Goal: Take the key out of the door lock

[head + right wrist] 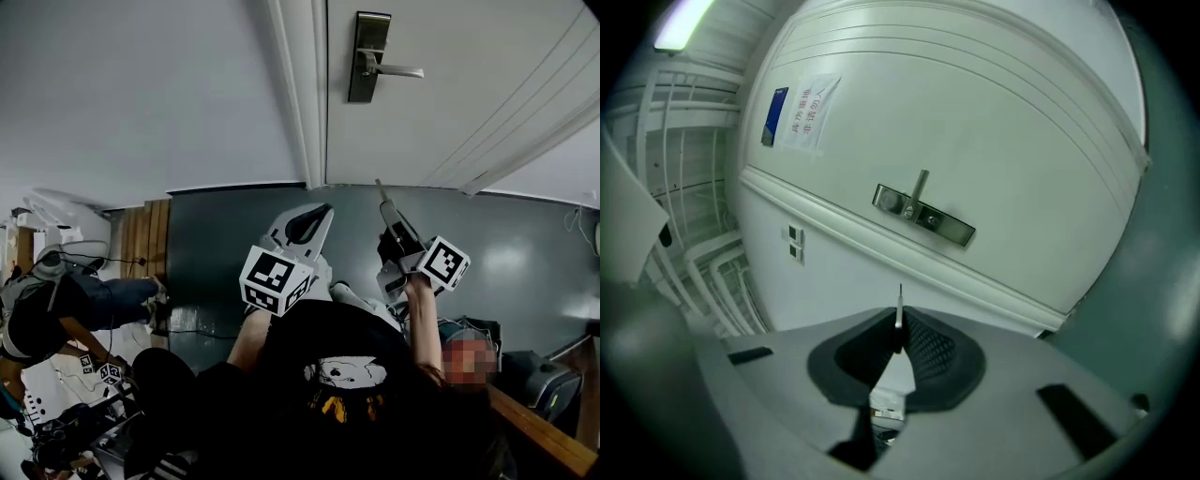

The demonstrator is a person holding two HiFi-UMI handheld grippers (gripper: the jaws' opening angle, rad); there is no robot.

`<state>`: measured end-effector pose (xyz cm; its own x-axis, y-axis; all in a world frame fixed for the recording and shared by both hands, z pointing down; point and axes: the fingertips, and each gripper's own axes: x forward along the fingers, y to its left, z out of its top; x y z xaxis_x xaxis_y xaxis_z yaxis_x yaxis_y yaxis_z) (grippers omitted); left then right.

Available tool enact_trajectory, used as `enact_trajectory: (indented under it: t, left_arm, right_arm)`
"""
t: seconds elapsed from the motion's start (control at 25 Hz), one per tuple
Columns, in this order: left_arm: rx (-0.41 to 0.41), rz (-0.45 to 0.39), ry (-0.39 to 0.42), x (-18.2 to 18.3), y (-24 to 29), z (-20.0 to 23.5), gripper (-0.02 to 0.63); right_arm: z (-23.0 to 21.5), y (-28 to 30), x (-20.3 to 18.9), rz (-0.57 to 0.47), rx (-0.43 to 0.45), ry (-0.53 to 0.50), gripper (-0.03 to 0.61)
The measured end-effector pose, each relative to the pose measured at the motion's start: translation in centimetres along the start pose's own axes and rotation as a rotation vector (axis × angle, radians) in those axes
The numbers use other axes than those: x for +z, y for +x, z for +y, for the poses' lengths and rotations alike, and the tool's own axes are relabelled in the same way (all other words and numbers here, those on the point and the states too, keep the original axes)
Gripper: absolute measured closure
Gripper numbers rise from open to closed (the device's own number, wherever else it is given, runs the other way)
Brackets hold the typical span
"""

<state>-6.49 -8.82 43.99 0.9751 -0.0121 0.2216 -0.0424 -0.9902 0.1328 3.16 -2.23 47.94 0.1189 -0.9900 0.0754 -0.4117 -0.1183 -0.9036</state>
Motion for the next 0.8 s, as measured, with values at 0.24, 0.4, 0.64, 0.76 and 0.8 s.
enact_trajectory:
  t: [0.24, 0.4, 0.64, 0.76, 0.8]
  left_arm:
    - [-0.002, -0.006, 0.008, -0.4, -0.2, -1.5, 0.601]
    - [-0.015, -0.002, 0.017, -0.6, 0.0, -2.3, 0.601]
    - [-0.022, 0.007, 0.026, -0.8, 0.2, -2.5, 0.601]
    - [-0.028, 0.004, 0.034, -0.5, 0.3, -2.9, 0.601]
    - [-0.030, 0.004, 0.036, -0.4, 0.3, -3.1, 0.601]
  right_arm:
    - [0.7, -1.7, -0.9, 0.026, -0.011, -0.085, 0.558]
    - [1.1, -2.1, -1.0, 0.030, 0.008, -0.121, 0.558]
    - [1.4, -1.9, -1.2, 0.041, 0.017, -0.165, 0.558]
    - [1.8, -2.0, -1.2, 0.044, 0.021, -0.194, 0.558]
    - [1.9, -2.1, -1.2, 0.044, 0.021, -0.198, 0.558]
